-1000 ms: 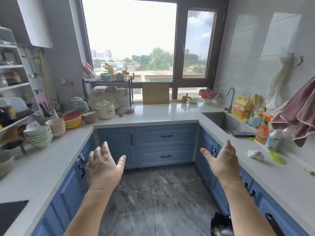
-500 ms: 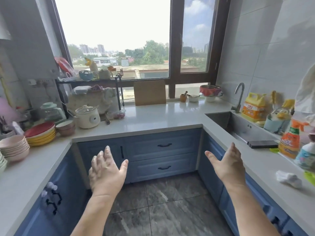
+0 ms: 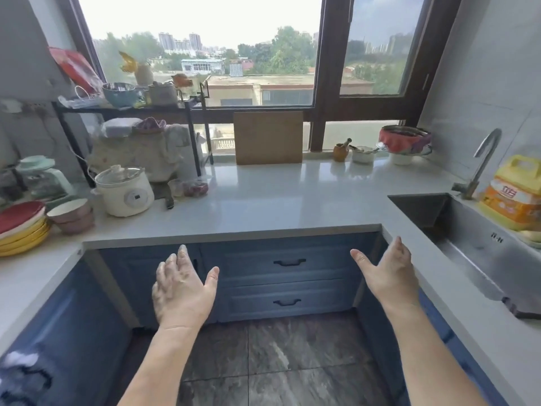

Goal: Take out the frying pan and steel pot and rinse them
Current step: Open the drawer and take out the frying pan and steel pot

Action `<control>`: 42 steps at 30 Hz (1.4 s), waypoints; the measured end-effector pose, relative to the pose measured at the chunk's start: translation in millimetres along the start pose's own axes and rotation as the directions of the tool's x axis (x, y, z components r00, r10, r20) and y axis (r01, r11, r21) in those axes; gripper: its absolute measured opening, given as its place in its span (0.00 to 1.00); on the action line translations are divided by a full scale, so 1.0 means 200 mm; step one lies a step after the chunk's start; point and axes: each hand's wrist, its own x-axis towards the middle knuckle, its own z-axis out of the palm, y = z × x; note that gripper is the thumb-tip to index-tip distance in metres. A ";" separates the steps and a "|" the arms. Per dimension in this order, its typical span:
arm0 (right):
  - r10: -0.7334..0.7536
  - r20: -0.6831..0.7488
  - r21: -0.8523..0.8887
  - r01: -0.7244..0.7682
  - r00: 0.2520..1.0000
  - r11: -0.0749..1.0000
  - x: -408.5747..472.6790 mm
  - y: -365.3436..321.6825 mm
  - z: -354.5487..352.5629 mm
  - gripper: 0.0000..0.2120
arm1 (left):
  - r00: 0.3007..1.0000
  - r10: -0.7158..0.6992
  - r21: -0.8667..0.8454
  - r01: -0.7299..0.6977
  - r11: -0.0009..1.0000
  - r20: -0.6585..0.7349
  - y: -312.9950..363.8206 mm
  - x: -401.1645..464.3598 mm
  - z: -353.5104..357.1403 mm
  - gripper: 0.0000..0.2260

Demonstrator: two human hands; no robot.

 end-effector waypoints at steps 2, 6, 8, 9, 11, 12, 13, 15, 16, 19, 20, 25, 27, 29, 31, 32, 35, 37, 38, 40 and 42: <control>0.006 0.021 0.010 -0.006 1.000 1.000 0.14 -0.03 0.14 0.47 | 1.000 -0.011 0.002 0.011 1.000 0.007 0.03 0.14 0.09 0.36; 0.025 0.048 0.002 -0.025 0.999 1.000 0.39 -0.09 0.43 0.47 | 0.999 -0.009 0.001 0.009 1.000 0.031 0.09 0.45 0.27 0.36; 0.044 0.065 0.004 -0.044 0.997 0.999 0.51 -0.11 0.59 0.47 | 0.999 -0.002 -0.002 0.002 1.000 0.034 0.11 0.61 0.37 0.36; 0.059 0.072 0.001 -0.059 0.996 0.998 0.56 -0.11 0.68 0.46 | 0.999 0.003 -0.003 -0.003 1.000 0.035 0.12 0.69 0.42 0.36; 0.082 0.085 -0.005 -0.082 0.993 0.997 0.65 -0.10 0.84 0.46 | 0.999 0.014 -0.003 -0.014 1.000 0.039 0.13 0.81 0.53 0.36; 0.090 0.094 -0.005 -0.090 0.992 0.996 0.69 -0.09 0.92 0.46 | 0.999 0.024 -0.002 -0.024 1.000 0.038 0.14 0.87 0.58 0.36; 0.098 0.104 -0.007 -0.098 0.990 0.995 0.72 -0.08 1.00 0.45 | 0.999 0.032 -0.002 -0.032 0.999 0.037 0.14 0.91 0.63 0.35; 0.123 0.129 -0.019 -0.121 0.984 0.992 0.78 -0.06 1.15 0.45 | 0.999 0.033 -0.009 -0.032 0.999 0.042 0.16 1.00 0.73 0.35; 0.135 0.143 -0.026 -0.133 0.980 0.991 0.80 -0.04 1.22 0.44 | 0.998 0.029 -0.011 -0.029 1.000 0.046 0.17 1.04 0.78 0.35; 0.146 0.185 -0.055 -0.138 0.972 0.989 0.85 0.00 1.42 0.44 | 0.997 0.032 -0.007 -0.031 0.999 0.071 0.18 1.13 0.90 0.35; 0.143 0.203 -0.068 -0.131 0.969 0.989 0.87 0.02 1.50 0.43 | 0.996 0.031 -0.006 -0.031 1.000 0.079 0.18 1.16 0.96 0.35; 0.091 0.312 -0.153 -0.045 0.946 0.987 0.94 0.09 1.84 0.40 | 0.994 0.008 0.019 -0.011 1.000 0.111 0.16 1.24 1.19 0.35; 0.061 0.383 -0.207 0.021 0.922 0.978 0.95 0.13 1.96 0.38 | 0.993 -0.005 0.022 0.003 1.000 0.116 0.14 1.24 1.27 0.35; 0.031 0.487 -0.266 0.114 0.873 0.957 0.96 0.16 2.09 0.36 | 0.993 -0.017 0.023 0.015 1.000 0.121 0.12 1.24 1.35 0.35; 0.017 0.598 -0.305 0.207 0.801 0.930 0.97 0.19 2.21 0.35 | 0.992 -0.026 0.028 0.023 0.999 0.121 0.09 1.24 1.41 0.35; 0.017 0.640 -0.310 0.238 0.768 0.920 0.97 0.21 2.27 0.35 | 0.992 -0.031 0.033 0.027 0.999 0.123 0.08 1.24 1.45 0.35; 0.014 0.725 -0.315 0.314 0.688 0.895 0.99 0.27 2.40 0.36 | 0.991 -0.029 0.046 0.023 0.999 0.132 0.05 1.24 1.52 0.35; 0.009 0.747 -0.339 0.369 0.664 0.865 1.01 0.32 2.47 0.36 | 0.990 -0.024 0.056 0.016 0.998 0.142 0.03 1.23 1.57 0.35; 0.012 0.752 -0.351 0.386 0.659 0.853 1.03 0.34 2.49 0.35 | 0.989 -0.023 0.063 0.014 0.998 0.143 0.02 1.23 1.59 0.35; 0.025 0.765 -0.366 0.403 0.643 0.839 1.06 0.38 2.54 0.35 | 0.990 -0.020 0.071 0.010 0.997 0.142 0.00 1.24 1.63 0.35; 0.034 0.777 -0.377 0.423 0.628 0.824 1.08 0.41 2.58 0.35 | 0.989 -0.018 0.076 0.007 0.997 0.146 0.00 1.25 1.66 0.35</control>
